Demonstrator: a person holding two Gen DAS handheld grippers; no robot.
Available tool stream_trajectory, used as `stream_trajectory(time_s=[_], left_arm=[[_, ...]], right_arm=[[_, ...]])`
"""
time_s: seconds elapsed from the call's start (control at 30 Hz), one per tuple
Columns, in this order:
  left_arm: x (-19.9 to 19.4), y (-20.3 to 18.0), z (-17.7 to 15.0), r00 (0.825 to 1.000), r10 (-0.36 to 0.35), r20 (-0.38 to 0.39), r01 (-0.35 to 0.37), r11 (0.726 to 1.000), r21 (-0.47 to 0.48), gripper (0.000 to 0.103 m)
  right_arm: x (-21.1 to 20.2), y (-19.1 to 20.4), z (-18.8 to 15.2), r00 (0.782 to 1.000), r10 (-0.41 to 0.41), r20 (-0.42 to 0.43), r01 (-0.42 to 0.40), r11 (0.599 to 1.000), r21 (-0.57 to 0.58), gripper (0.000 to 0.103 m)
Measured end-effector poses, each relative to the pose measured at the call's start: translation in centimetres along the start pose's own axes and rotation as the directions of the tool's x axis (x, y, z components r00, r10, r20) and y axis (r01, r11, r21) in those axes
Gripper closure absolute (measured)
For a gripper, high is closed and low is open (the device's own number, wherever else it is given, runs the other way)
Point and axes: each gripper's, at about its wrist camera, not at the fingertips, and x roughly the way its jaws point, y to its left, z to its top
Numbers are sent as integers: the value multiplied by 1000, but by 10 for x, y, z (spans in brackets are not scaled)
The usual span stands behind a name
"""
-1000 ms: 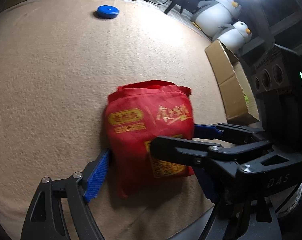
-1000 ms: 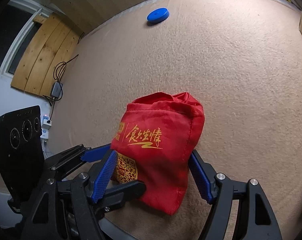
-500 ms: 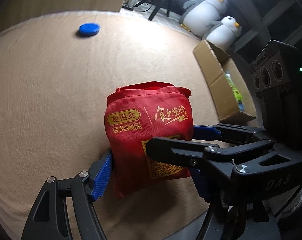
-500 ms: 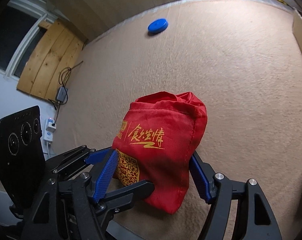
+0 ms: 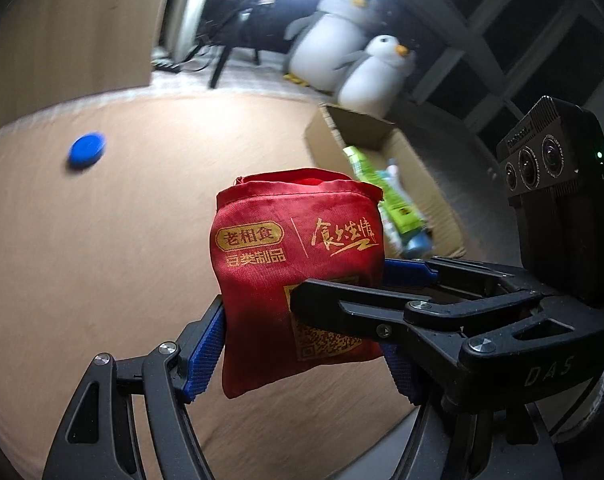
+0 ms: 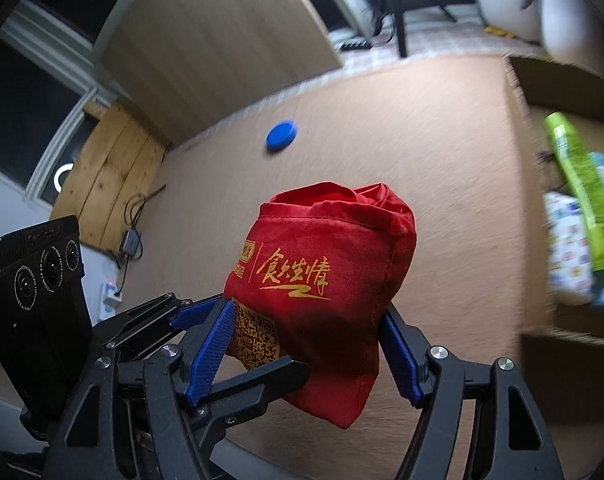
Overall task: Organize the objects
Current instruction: 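Carry the red bag over the box with both tools and release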
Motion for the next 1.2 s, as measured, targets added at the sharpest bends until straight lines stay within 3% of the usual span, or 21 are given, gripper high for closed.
stream_trajectory(time_s=[0.4, 0.7, 1.2], left_arm=[[49, -77, 57, 997, -70, 16, 68, 991, 115, 29], [100, -126, 96, 998, -63, -3, 62, 982, 177, 29], [151, -143, 115, 999, -22, -29, 28, 980, 197, 30]], right_arm=[[-64, -58, 26, 988, -94, 122, 90, 995, 45, 35], [-90, -106, 47, 970, -169, 172, 158, 984, 79, 35], [-86, -154, 68, 949, -262, 177, 249, 964, 96, 35]])
